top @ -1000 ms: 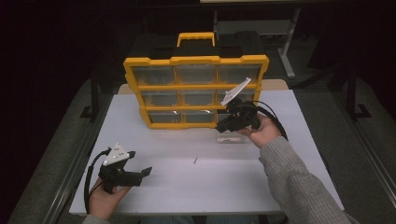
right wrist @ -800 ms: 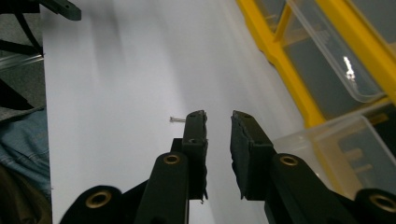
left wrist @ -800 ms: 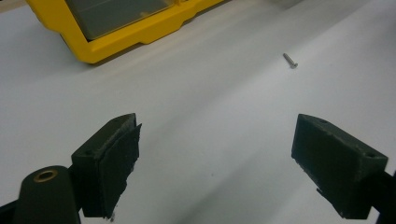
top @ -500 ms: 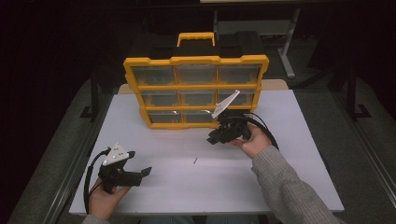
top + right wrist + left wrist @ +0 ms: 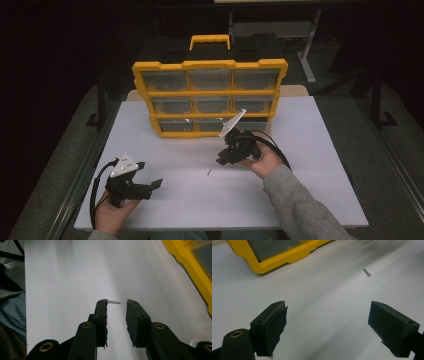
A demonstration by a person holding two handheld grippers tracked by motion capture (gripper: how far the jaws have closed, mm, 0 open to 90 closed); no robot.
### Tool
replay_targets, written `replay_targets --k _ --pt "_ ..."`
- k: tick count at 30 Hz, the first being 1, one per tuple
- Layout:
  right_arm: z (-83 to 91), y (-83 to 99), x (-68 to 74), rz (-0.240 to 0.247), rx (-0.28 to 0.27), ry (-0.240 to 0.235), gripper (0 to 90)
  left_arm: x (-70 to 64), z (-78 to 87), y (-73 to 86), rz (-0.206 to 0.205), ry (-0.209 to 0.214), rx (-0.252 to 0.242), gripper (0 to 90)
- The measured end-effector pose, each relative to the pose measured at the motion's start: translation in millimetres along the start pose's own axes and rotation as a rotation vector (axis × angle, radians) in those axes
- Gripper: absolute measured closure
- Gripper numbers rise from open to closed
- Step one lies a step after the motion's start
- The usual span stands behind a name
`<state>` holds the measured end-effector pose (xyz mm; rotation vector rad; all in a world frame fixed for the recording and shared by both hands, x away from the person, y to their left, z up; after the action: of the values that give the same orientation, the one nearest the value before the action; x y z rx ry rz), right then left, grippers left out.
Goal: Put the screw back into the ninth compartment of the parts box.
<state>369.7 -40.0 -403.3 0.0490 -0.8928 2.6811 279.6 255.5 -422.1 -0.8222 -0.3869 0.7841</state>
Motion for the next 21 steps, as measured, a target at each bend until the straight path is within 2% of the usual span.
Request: replay_targets --k 2,3,7,10,11,12,17,21 --pt "-1.9 0.4 0.4 -0.004 0.000 -0.004 69.2 0.1 0.1 -0.1 0.001 0.000 0.000 14.7" --pt "-8.5 1.3 1.6 -0.008 0.003 -0.017 69.0 -0.3 -0.6 -0.1 0.014 0.000 -0.006 14.7" --pt "-17.7 2.2 4.1 -0.008 0.022 -0.018 68.8 -0.2 -0.5 -0.1 0.010 0.000 -0.004 14.7" --pt "-31.0 3.8 6.1 -0.001 0.041 -0.025 68.8 0.1 0.2 0.0 0.002 -0.001 0.001 14.7" --pt "-34.1 4.1 6.9 -0.004 0.051 -0.026 68.8 -0.6 -0.6 -0.1 0.014 0.000 -0.008 14.7" --pt "-36.8 4.2 6.6 0.006 0.050 -0.032 68.5 0.2 -0.1 0.1 0.002 0.001 0.001 14.7" --pt "-48.4 4.6 2.6 0.007 0.077 -0.025 68.5 -0.3 0.3 -0.1 0.001 0.000 0.002 14.7" --pt "-55.1 5.5 -0.5 0.032 0.086 -0.027 66.8 -0.1 0.3 0.0 0.004 0.001 0.001 14.7"
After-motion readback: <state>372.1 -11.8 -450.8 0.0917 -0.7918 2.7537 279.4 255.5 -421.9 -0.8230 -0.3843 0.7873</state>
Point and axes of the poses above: each handheld gripper's, and its own axes: z roughly backward along the jaws, y roughly out of its underside, x roughly to its left, the point moved 4 cm from there along -z, roughly forward along the jaws, and after that the axes turned 1 degree about x, right-handed, at the moved point
